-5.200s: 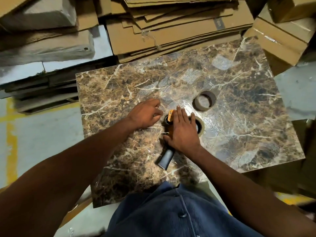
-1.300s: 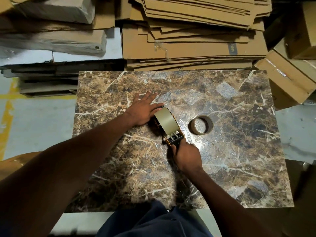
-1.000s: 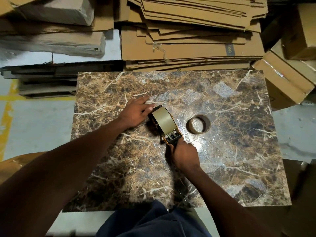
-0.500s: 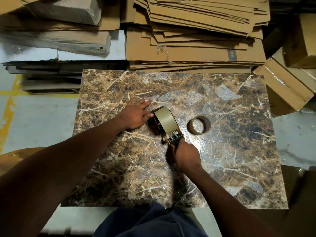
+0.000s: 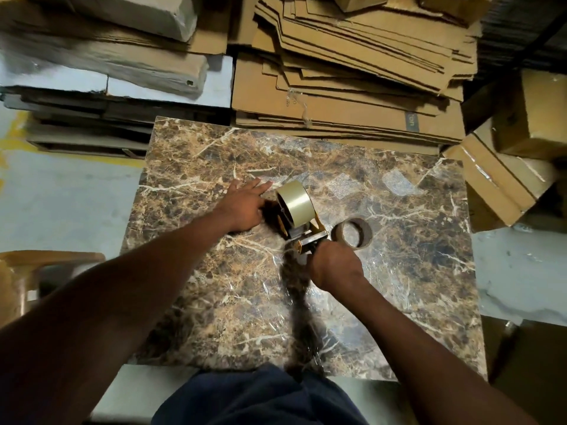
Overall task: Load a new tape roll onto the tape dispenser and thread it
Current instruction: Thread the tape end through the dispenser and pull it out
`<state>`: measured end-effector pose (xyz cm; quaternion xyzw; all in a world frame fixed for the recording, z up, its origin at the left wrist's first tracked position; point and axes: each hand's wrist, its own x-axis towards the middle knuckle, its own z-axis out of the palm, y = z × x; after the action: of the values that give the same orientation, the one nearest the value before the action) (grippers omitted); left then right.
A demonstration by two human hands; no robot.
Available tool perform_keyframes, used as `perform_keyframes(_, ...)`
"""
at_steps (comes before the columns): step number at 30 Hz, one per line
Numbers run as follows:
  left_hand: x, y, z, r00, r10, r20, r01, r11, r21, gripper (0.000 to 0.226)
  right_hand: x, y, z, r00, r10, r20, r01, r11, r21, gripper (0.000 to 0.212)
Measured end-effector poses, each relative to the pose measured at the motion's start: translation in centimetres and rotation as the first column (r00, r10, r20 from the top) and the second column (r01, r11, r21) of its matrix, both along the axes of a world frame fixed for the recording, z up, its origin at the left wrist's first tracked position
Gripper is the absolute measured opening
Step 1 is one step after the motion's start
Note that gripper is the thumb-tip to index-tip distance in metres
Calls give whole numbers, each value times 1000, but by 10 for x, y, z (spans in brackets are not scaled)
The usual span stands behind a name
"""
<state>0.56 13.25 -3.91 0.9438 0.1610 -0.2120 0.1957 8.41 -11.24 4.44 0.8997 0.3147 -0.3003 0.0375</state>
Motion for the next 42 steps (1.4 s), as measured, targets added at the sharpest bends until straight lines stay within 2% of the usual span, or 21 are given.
perform_keyframes(13, 10, -14, 9, 996, -7, -90, 22, 986, 165, 40, -3, -10, 9, 1000, -3, 1, 3, 999, -52, 31)
perform_keyframes(22, 10, -27, 14, 992, -1, -126, 34, 965, 259, 49, -19, -39, 14, 999, 9, 32, -7, 998, -63, 35)
perform_keyframes(30, 10, -35, 13, 993, -9, -121, 48, 947, 319, 68, -38, -89, -3, 989, 127, 75, -117, 985, -126, 32)
perform_keyframes(36, 8, -40, 11, 991, -25, -133, 71, 933, 354, 77, -45, -109, -3, 997, 58, 44, -53, 993, -101, 29)
perform_keyframes(42, 8, -45, 10, 990, -23, -139, 74, 923, 377, 81, -47, -127, 1, 997, 80, 23, -76, 987, -141, 30)
